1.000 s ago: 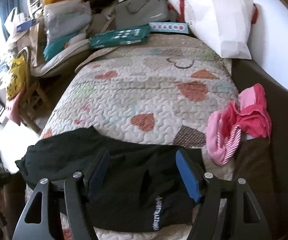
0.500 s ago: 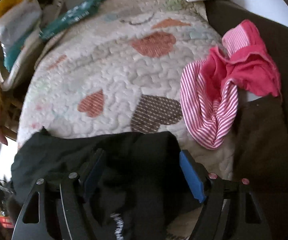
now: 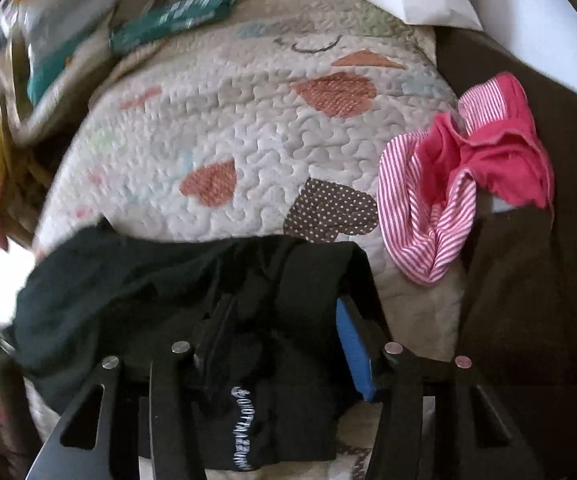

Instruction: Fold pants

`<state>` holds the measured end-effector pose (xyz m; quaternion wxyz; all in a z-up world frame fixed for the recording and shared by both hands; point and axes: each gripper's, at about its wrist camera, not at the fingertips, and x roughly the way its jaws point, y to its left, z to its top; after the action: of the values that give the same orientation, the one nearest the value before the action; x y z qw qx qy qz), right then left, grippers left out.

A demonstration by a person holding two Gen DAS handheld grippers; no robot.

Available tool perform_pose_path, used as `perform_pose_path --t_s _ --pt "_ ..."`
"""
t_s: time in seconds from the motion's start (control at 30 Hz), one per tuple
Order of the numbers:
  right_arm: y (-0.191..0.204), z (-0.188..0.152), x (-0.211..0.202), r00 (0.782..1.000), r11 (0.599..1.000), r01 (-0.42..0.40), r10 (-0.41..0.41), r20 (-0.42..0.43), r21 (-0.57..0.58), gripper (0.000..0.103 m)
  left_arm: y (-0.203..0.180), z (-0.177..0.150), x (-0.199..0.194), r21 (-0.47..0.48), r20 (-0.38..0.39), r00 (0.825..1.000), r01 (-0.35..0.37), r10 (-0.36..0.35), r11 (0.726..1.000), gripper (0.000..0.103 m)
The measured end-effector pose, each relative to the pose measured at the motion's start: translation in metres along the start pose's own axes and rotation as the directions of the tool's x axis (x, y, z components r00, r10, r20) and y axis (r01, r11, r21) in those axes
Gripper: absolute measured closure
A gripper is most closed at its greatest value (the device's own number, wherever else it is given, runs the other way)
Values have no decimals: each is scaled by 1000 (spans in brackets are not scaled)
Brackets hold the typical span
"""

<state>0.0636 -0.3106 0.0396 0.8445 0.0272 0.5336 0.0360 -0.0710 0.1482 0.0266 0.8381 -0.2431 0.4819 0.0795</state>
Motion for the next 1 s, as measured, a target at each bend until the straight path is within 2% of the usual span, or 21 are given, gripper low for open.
perform_pose_path --t_s 0.03,0.1,0.13,0.17,0.2,0.27,0.43,0.5,0.63,0.7,0.77,0.8,0.83,0.87,0.9,0.93,1.0 --pt "-6 0 0 999 999 -40 40 -5 36 48 0 0 1 5 2 1000 2 -2 1000 63" --pt "-9 -1 7 998 997 -52 55 -43 57 49 0 -2 3 8 1 1000 4 -4 1000 63" --pt "-9 -2 14 996 997 -46 50 -70 56 58 -1 -3 4 9 -1 1000 7 -7 1000 63" --pt "-8 -4 20 995 998 -39 44 -93 48 77 -1 -3 5 12 -3 1000 6 -6 1000 63" --pt "-6 -5 22 994 998 -46 50 -102 40 86 -2 -4 6 14 -5 1000 3 -3 1000 63" --pt "-3 -4 20 994 998 -58 61 -94 27 89 -1 -4 9 13 -9 1000 1 -1 1000 63" --pt "4 12 9 999 1000 1 -2 -35 -25 93 -1 -3 12 6 -4 1000 -8 8 1000 63" --pt "-1 22 4 999 999 40 -41 -11 -17 93 -2 -3 13 8 -4 1000 -11 11 1000 63" --pt "-7 29 10 989 989 141 -142 -37 -43 93 -1 -5 18 13 -11 1000 -11 11 1000 63" --pt "-7 22 21 976 978 198 -203 -81 -70 89 -1 -6 20 11 -19 1000 -10 11 1000 63" --pt "-13 18 28 967 973 225 -229 -111 -50 73 0 -6 22 9 -26 1000 -8 9 1000 63" --pt "-17 17 29 967 974 224 -227 -115 -33 70 0 -6 22 10 -26 1000 -7 8 1000 63" --pt "-21 18 27 974 980 201 -201 -106 -6 58 0 -6 22 9 -23 1000 -10 10 1000 63" --pt "-27 19 22 984 987 156 -153 -87 28 36 0 -6 22 7 -22 1000 -10 10 1000 63" --pt "-30 20 19 988 989 138 -134 -75 47 27 0 -6 22 3 -23 1000 -8 8 1000 63" --pt "-33 22 13 992 991 120 -117 -47 63 20 1 -5 23 -2 -26 1000 -5 4 1000 63" --pt "-34 25 11 995 993 97 -96 -21 62 20 1 -5 23 1 -26 1000 -5 5 1000 63"
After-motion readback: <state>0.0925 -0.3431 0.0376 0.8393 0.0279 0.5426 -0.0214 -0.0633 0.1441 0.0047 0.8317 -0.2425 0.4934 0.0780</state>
